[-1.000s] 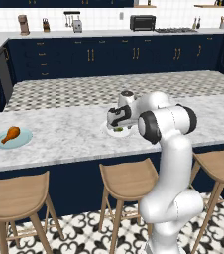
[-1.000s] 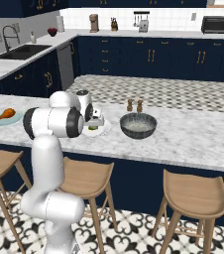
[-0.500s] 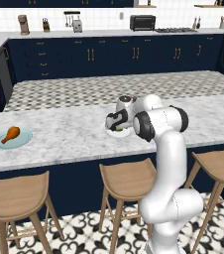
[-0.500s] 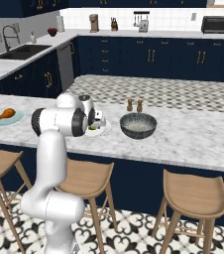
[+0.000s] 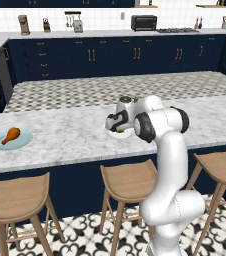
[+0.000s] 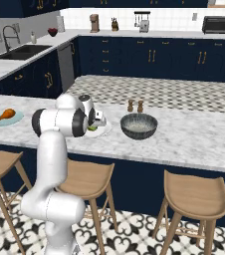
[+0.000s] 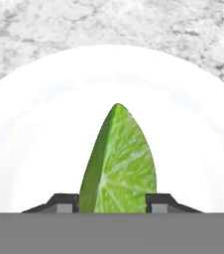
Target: Pick the chicken drumstick and lemon wedge from their plates and place them in the bowl. Then put the bowl in the fridge.
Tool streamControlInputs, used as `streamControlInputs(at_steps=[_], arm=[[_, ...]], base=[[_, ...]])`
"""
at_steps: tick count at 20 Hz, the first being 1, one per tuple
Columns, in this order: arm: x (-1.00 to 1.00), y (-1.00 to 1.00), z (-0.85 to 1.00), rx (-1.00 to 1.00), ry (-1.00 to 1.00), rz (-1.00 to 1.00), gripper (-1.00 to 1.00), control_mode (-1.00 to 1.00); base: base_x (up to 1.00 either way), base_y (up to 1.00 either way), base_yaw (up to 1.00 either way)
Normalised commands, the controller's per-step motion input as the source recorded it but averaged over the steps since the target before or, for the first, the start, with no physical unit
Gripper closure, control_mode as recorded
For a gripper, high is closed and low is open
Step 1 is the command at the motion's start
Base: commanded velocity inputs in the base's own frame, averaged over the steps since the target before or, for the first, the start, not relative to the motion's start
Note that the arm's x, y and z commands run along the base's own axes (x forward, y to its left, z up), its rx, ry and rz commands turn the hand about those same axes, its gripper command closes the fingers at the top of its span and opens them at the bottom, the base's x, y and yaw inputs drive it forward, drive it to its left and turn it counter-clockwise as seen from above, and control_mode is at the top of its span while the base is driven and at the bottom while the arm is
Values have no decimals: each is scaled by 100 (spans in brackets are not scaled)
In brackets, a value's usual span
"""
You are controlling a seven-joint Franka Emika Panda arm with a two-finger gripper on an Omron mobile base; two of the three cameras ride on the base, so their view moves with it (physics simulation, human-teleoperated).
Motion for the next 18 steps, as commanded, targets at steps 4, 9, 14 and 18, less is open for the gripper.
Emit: streamControlInputs(at_steps=[4, 9, 14, 18], arm=[[-63, -15, 0, 0, -1, 0, 100, -100], [-47, -24, 70, 0, -16, -2, 100, -100], [-7, -41, 100, 0, -7, -12, 100, -100], [-15, -78, 100, 0, 4, -21, 100, -100]], base=[[0, 0, 0], [0, 0, 0], [0, 0, 0], [0, 0, 0]])
